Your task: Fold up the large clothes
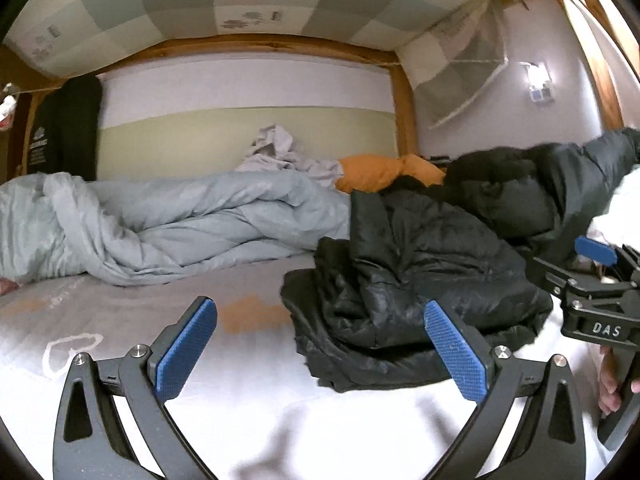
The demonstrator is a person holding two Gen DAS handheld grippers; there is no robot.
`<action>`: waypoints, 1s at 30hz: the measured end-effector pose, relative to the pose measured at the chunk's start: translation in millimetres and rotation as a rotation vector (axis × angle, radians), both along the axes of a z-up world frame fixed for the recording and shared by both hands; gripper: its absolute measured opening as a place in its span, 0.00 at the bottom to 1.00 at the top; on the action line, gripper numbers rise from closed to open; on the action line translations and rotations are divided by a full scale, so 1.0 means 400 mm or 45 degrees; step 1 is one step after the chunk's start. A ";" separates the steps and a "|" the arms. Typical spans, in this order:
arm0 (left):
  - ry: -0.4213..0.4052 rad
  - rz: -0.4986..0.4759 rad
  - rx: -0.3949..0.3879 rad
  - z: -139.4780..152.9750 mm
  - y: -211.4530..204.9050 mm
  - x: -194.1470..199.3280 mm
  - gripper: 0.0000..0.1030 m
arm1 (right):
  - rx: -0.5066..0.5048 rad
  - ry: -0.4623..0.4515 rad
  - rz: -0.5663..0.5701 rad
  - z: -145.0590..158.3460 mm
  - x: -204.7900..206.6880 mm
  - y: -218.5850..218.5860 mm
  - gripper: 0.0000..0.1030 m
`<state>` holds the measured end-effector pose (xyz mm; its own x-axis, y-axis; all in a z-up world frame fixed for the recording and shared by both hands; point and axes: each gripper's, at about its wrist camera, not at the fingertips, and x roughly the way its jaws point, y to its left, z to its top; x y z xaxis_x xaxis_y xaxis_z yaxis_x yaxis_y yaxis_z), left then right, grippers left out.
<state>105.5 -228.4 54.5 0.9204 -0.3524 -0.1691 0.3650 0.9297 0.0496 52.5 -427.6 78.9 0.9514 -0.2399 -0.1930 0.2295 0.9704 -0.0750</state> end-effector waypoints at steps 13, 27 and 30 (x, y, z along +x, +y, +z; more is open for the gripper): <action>-0.003 0.000 -0.017 -0.003 0.004 -0.007 1.00 | -0.063 0.023 -0.023 -0.008 0.003 0.023 1.00; 0.028 0.014 -0.039 0.000 0.018 -0.003 1.00 | -0.063 0.032 -0.023 -0.009 0.003 0.016 1.00; 0.036 0.014 -0.042 0.000 0.020 0.000 1.00 | -0.049 0.034 -0.022 -0.009 0.004 0.010 1.00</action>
